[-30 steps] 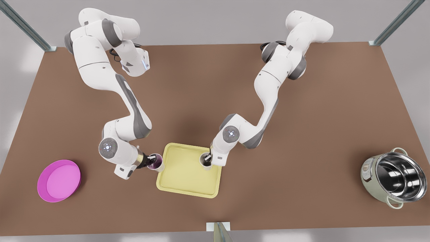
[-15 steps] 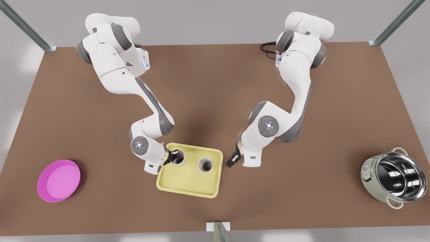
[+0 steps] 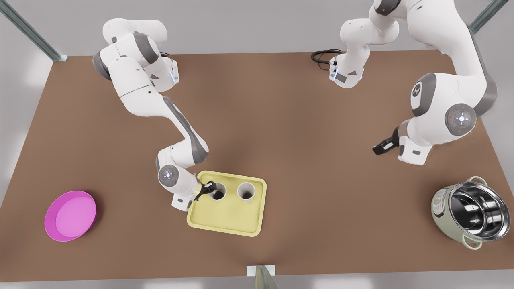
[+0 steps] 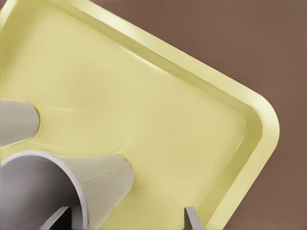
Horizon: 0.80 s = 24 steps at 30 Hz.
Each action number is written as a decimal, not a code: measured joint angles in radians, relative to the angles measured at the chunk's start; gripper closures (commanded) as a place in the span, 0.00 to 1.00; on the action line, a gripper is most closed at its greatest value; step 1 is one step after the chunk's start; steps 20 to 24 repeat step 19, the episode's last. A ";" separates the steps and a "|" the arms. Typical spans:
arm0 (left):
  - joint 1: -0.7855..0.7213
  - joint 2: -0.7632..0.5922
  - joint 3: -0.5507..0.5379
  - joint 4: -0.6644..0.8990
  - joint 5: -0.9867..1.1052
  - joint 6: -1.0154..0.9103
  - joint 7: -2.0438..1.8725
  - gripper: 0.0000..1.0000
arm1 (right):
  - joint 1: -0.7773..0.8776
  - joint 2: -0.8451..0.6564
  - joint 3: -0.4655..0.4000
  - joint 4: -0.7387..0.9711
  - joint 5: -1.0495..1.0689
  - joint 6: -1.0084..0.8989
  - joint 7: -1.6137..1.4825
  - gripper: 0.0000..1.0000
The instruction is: Use both arms to respectively pick up the white IKEA cups from the middle-left and middle-right positions, then place the white IKEA cups onto the middle-middle tray, ensuring that the cups remain upright and do not tip over
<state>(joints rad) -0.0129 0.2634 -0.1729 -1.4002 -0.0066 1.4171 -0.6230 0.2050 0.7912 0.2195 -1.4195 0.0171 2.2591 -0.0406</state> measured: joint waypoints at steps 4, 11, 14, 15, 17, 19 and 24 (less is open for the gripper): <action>-0.007 -0.002 -0.068 0.028 -0.054 -0.057 0.123 0.00 | -0.020 -0.054 0.004 -0.002 0.021 -0.011 -0.013 0.00; -0.060 0.028 -0.101 0.034 -0.096 -0.090 0.276 0.00 | -0.138 -0.362 -0.086 0.140 -0.090 -0.491 -0.002 0.00; -0.056 0.030 -0.101 0.037 -0.094 -0.098 0.321 0.00 | -0.146 -0.551 -0.117 0.110 -0.130 -0.673 0.011 0.00; -0.054 0.030 -0.102 0.037 -0.094 -0.102 0.332 0.00 | -0.149 -0.581 -0.128 0.101 -0.130 -0.720 0.015 0.00; -0.057 0.032 -0.103 0.036 -0.093 -0.111 0.351 0.00 | -0.154 -0.638 -0.150 0.061 -0.116 -0.792 0.021 0.00; -0.055 0.033 -0.101 0.036 -0.086 -0.116 0.367 0.00 | -0.174 -0.661 -0.165 0.043 -0.097 -0.844 0.028 0.00; -0.055 0.033 -0.101 0.036 -0.086 -0.116 0.367 0.00 | -0.174 -0.661 -0.165 0.043 -0.097 -0.844 0.028 0.00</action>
